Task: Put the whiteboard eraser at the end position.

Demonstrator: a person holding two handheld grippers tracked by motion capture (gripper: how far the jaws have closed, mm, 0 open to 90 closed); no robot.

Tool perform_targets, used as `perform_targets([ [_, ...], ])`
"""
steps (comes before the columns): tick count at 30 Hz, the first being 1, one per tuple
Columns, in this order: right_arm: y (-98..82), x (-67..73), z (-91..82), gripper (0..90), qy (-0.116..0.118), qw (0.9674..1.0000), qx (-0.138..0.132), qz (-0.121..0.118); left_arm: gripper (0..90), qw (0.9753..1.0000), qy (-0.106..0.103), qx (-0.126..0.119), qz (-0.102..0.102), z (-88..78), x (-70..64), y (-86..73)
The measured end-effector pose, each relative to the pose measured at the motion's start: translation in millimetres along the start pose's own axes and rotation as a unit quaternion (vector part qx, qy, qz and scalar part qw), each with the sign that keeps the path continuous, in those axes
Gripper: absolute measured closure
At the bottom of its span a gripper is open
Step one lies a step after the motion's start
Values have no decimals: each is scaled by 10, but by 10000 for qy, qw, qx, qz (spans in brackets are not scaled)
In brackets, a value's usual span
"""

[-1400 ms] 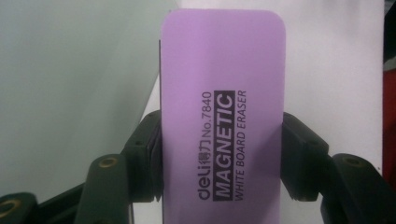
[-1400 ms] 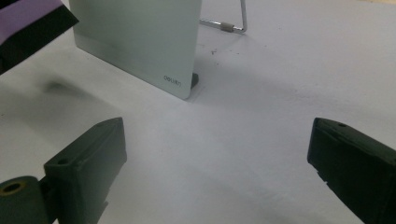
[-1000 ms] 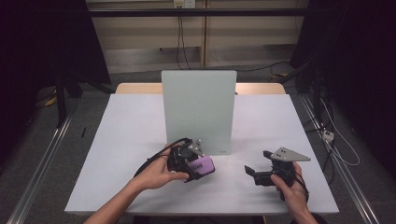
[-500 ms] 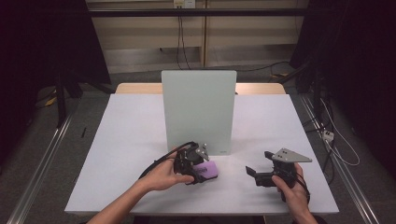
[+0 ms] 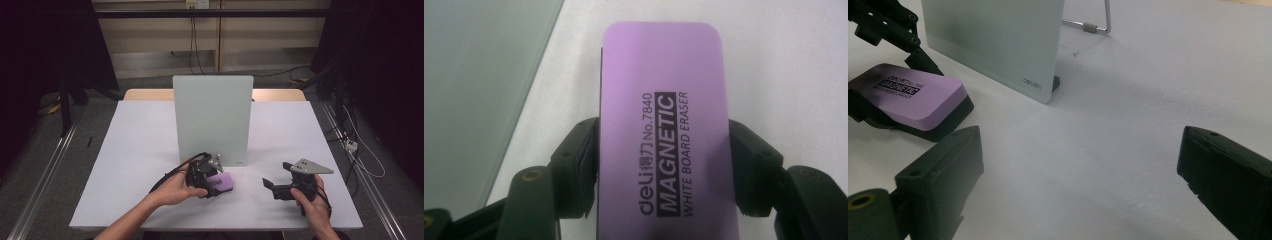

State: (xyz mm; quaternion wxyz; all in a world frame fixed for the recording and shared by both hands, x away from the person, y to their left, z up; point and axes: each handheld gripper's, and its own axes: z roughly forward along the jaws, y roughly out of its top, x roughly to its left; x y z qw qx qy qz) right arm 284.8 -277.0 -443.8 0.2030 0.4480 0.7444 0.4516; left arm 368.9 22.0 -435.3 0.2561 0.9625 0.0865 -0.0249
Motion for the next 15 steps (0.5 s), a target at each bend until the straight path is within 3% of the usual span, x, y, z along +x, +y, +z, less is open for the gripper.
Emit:
perform_targets([
  [4,1,-1,3,44,1,10000,3,0,315,10000,9,-31,77,14,0,-4],
  [8,1,0,3,44,1,10000,4,4,280,9999,17,-143,-89,19,-16,-3],
  [9,0,0,2,44,0,10000,3,4,263,9999,46,-97,-6,8,-1,0],
  [15,2,0,5,45,-1,10000,4,6,137,9985,171,-464,-242,-59,23,-7],
])
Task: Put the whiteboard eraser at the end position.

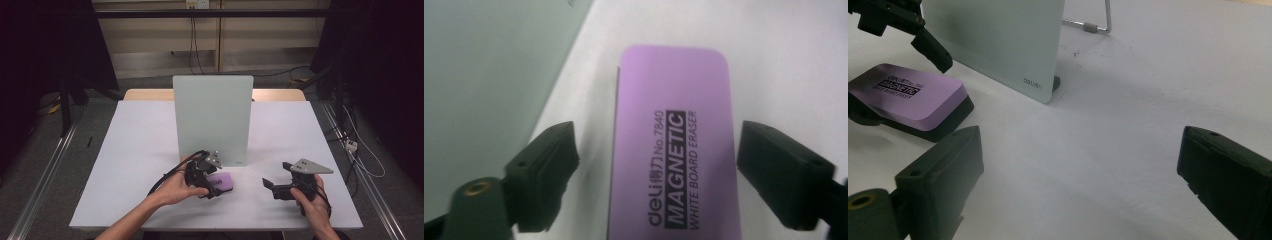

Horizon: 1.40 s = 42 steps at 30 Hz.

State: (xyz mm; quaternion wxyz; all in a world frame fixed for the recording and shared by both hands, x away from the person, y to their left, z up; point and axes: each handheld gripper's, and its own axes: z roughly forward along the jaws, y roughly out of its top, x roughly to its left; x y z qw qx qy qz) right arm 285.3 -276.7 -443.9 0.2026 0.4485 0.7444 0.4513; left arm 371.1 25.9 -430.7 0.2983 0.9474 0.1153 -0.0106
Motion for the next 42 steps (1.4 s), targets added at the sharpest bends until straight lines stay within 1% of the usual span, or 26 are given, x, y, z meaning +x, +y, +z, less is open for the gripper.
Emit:
perform_targets([
  [2,1,-1,1,44,-2,10000,2,-2,88,9999,65,-149,-40,-37,5,3],
  [6,4,1,6,44,-7,10000,-6,1,83,9992,122,-365,-117,-110,15,8],
  [9,5,6,7,44,-1,10000,-4,0,75,9983,80,-524,-236,-141,24,9],
  [10,5,5,7,44,0,10000,-3,0,75,9986,208,-436,-201,-165,18,15],
  [11,5,5,8,44,-1,10000,-3,-2,74,9986,183,-474,-155,-177,22,12],
  [12,6,4,8,44,-1,10000,-3,0,72,9978,94,-637,-165,-170,27,5],
  [13,6,3,8,44,-2,10000,-7,-4,72,9974,113,-689,-192,-179,26,5],
  [14,6,4,9,44,-1,10000,-1,1,71,9970,155,-724,-213,-192,29,5],
  [16,6,4,9,44,1,10000,0,0,67,9969,131,-729,-275,-212,42,5],
  [17,6,4,9,44,2,10000,-3,-2,67,9973,275,-600,-311,-235,33,15],
  [18,6,4,9,44,6,10000,-3,-4,68,9972,296,-606,-329,-248,30,15],
  [19,6,5,8,45,9,10000,-4,-2,68,9962,188,-761,-387,-249,33,3],
  [20,6,6,7,44,10,10000,-8,-1,67,9956,165,-835,-395,-262,39,3],
  [21,6,7,6,45,12,10000,-9,-4,67,9955,267,-813,-399,-295,40,6],
  [22,5,7,4,44,21,10000,-4,-26,69,9941,225,-951,-475,-309,51,-2],
  [25,6,7,5,44,22,10000,-7,-23,63,9921,409,-1010,-625,-365,64,-16],
  [26,6,8,6,44,18,10000,-9,-10,63,9920,480,-1004,-603,-376,61,-19],
  [28,6,8,10,44,16,10000,-6,-7,67,9900,624,-1124,-584,-386,49,-33],
  [32,8,4,18,44,8,10000,6,-9,67,9848,752,-1430,-641,-442,64,-91],
  [33,8,4,19,44,3,10000,5,-13,66,9833,882,-1428,-701,-455,56,-98],
  [35,9,6,20,44,-1,10000,9,-11,67,9800,865,-1606,-799,-489,78,-133],
  [36,9,6,21,44,0,10000,10,-12,67,9793,883,-1611,-844,-515,84,-145],
  [37,9,7,22,44,-1,10000,11,-14,67,9771,1070,-1622,-870,-545,78,-157],
  [39,9,10,23,44,-3,10000,8,-15,64,9731,1077,-1824,-908,-589,91,-202],
  [41,9,10,21,44,0,10000,13,-9,63,9721,1050,-1855,-976,-624,100,-255],
  [42,8,7,21,44,-3,10000,12,-13,64,9716,1109,-1838,-998,-642,96,-285],
])
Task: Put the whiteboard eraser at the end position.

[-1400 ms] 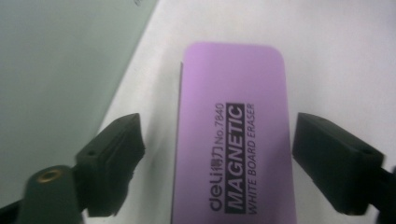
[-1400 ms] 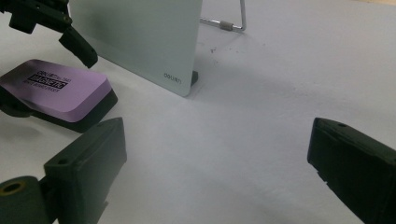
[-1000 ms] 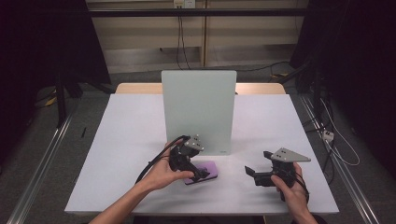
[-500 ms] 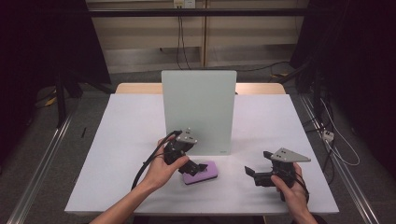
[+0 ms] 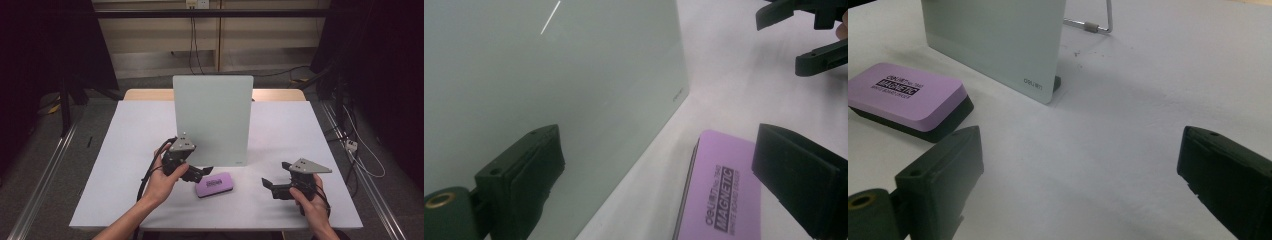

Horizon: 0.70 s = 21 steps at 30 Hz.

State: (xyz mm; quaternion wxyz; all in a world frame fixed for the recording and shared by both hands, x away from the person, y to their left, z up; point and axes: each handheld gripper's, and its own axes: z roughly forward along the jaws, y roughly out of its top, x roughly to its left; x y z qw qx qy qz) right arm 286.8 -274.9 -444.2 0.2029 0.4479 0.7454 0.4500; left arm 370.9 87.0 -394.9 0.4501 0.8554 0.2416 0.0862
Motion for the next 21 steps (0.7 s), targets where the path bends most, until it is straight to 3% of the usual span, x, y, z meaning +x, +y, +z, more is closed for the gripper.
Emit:
perform_targets([
  [4,-1,-2,-1,44,-1,10000,-3,-5,58,9996,295,-31,-10,-103,27,-119],
  [7,-1,-1,1,44,-9,10000,15,-8,56,9993,334,-133,-109,-177,53,-188],
  [10,-2,1,2,44,-20,10000,21,-10,56,9983,506,-257,-162,-261,86,-248],
  [13,-6,3,-2,45,-27,10000,25,-6,56,9976,533,-332,-291,-338,120,-303],
  [21,-27,-9,-36,45,-92,10000,24,29,58,9964,723,-304,-335,-539,166,-484],
])
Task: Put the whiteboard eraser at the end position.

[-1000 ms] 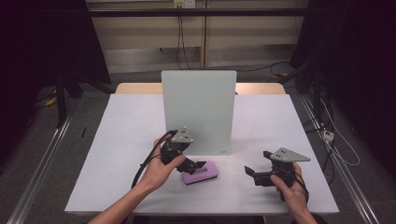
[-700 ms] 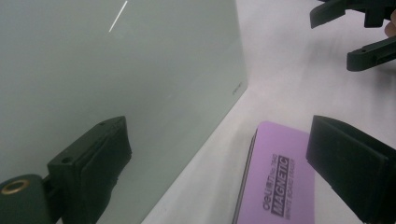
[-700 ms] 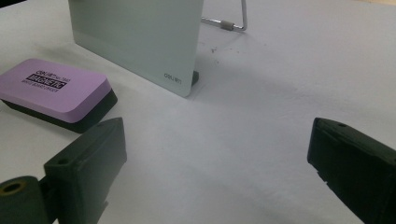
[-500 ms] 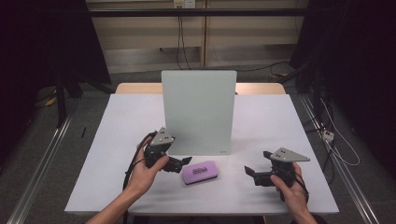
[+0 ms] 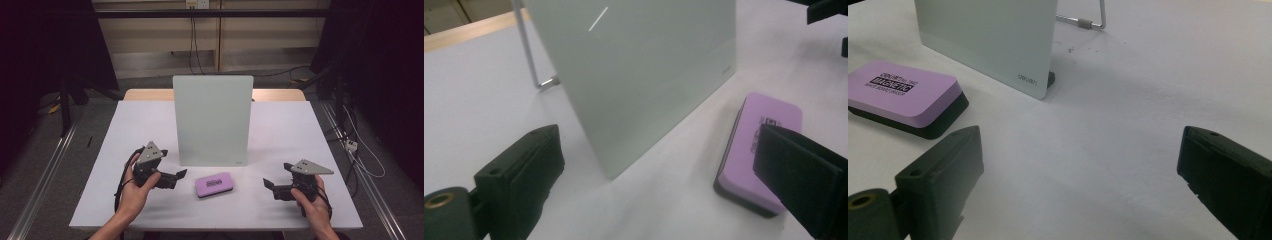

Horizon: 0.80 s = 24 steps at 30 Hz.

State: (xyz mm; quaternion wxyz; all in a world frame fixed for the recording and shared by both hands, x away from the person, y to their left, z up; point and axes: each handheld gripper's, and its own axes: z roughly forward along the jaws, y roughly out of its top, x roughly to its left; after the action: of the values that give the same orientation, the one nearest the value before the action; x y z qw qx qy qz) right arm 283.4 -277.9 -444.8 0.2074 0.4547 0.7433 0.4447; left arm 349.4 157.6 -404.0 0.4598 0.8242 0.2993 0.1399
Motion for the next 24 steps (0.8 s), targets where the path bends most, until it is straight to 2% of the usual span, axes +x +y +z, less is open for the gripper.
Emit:
perform_targets([
  [2,-4,0,-7,44,-15,10000,6,11,58,9999,113,-10,-53,-60,12,-38],
  [4,-7,-2,-10,44,-31,10000,4,33,58,9999,140,-37,-53,-122,36,-70],
  [7,-9,-2,-13,44,-43,10000,11,51,62,9993,343,-41,-129,-193,40,-110],
  [10,-9,-2,-12,44,-47,10000,12,41,61,9990,370,-143,-195,-252,26,-175],
  [16,-9,-4,-13,44,-54,10000,9,54,58,9990,360,-117,-220,-301,5,-350],
  [19,-11,-4,-15,45,-50,10000,14,58,58,9981,407,-190,-420,-316,34,-455],
  [22,-11,-3,-15,44,-40,10000,21,15,58,9973,509,-263,-461,-361,73,-498],
  [24,-11,5,-16,44,-37,10000,27,8,57,9967,513,-302,-558,-393,93,-528],
])
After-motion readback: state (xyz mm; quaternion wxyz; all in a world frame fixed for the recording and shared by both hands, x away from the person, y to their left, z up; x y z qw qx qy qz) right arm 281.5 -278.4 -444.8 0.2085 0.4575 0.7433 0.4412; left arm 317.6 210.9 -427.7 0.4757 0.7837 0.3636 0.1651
